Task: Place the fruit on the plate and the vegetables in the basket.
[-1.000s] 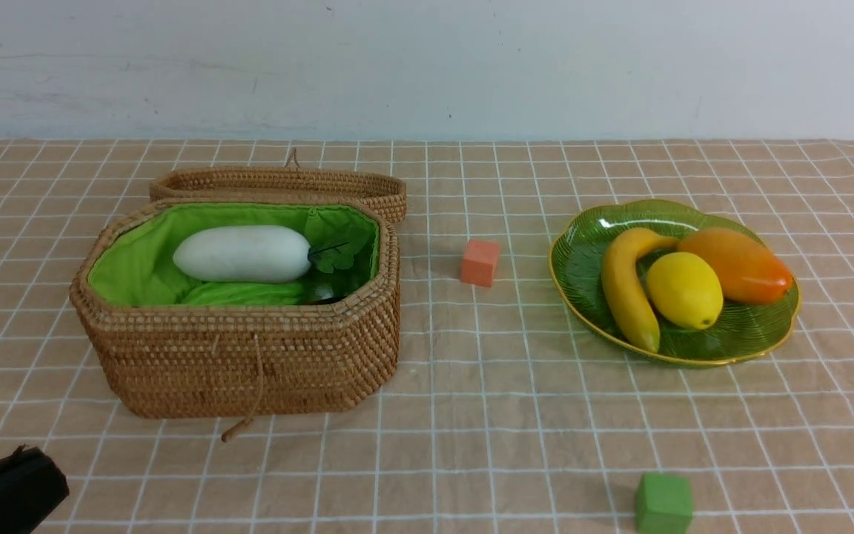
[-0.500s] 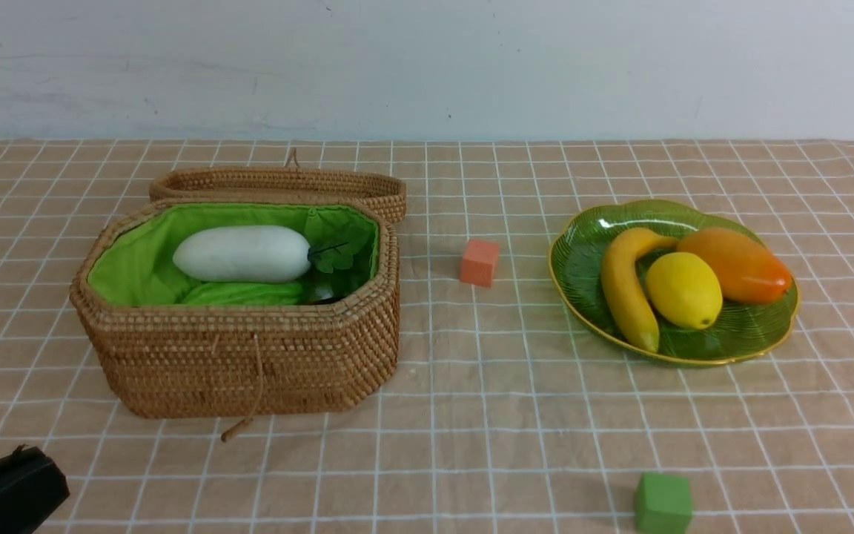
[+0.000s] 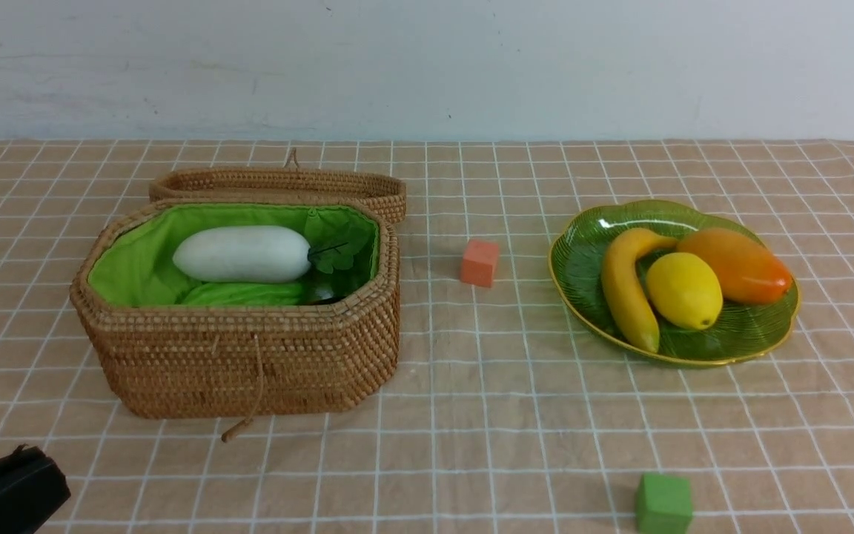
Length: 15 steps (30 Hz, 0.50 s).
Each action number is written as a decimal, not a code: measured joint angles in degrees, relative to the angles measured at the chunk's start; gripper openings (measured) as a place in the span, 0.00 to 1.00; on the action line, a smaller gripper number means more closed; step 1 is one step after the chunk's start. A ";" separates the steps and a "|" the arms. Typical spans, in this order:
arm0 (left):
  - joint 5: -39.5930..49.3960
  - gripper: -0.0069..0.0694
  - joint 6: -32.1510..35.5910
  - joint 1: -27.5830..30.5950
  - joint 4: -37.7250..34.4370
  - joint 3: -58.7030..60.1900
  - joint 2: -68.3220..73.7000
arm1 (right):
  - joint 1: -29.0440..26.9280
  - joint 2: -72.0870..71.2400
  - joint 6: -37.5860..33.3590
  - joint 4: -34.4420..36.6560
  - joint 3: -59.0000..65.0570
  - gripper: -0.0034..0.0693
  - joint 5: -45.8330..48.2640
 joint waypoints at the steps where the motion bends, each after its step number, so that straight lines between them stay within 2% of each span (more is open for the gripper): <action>1: 0.00 0.16 0.00 0.00 0.00 0.00 0.00 | 0.00 0.00 0.00 0.00 0.00 0.08 0.00; 15: 0.05 0.18 0.00 0.00 0.00 0.00 0.00 | 0.00 -0.02 0.00 0.00 0.00 0.11 0.02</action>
